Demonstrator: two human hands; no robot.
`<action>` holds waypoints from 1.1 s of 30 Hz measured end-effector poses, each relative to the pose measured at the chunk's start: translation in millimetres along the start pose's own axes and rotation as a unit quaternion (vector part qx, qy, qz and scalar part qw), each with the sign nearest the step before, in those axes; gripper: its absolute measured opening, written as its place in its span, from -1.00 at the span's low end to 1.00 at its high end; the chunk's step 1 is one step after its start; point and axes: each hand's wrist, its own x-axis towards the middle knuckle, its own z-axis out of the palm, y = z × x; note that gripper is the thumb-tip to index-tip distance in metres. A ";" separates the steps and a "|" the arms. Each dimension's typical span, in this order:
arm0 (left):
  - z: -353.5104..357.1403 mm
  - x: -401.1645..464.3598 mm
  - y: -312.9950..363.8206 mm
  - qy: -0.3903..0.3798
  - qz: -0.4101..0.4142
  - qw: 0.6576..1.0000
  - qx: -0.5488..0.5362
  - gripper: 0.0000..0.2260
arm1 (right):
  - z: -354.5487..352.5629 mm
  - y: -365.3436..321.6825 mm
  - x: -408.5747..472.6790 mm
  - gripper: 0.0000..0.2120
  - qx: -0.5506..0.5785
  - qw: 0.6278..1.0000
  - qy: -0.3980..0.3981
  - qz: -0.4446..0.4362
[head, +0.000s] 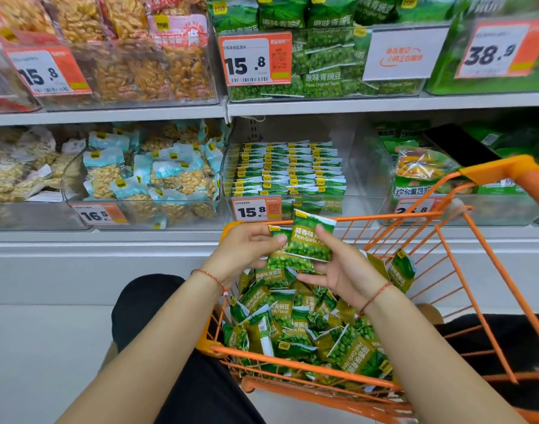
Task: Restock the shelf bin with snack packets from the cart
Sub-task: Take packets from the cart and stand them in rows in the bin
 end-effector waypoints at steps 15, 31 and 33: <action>7.4 -12.0 -39.5 -0.324 -0.026 0.734 0.596 -0.61 | -9.6 -8.7 -0.2 -0.94 0.144 0.986 0.071 -0.036; -11.4 -14.8 5.5 0.029 0.266 0.945 0.189 -0.70 | -13.4 -4.6 4.3 -0.37 0.141 0.984 0.104 -0.012; -2.6 -11.1 -2.3 0.053 0.290 0.939 0.179 -0.66 | -12.1 -4.8 3.3 -0.39 0.137 0.985 0.105 -0.022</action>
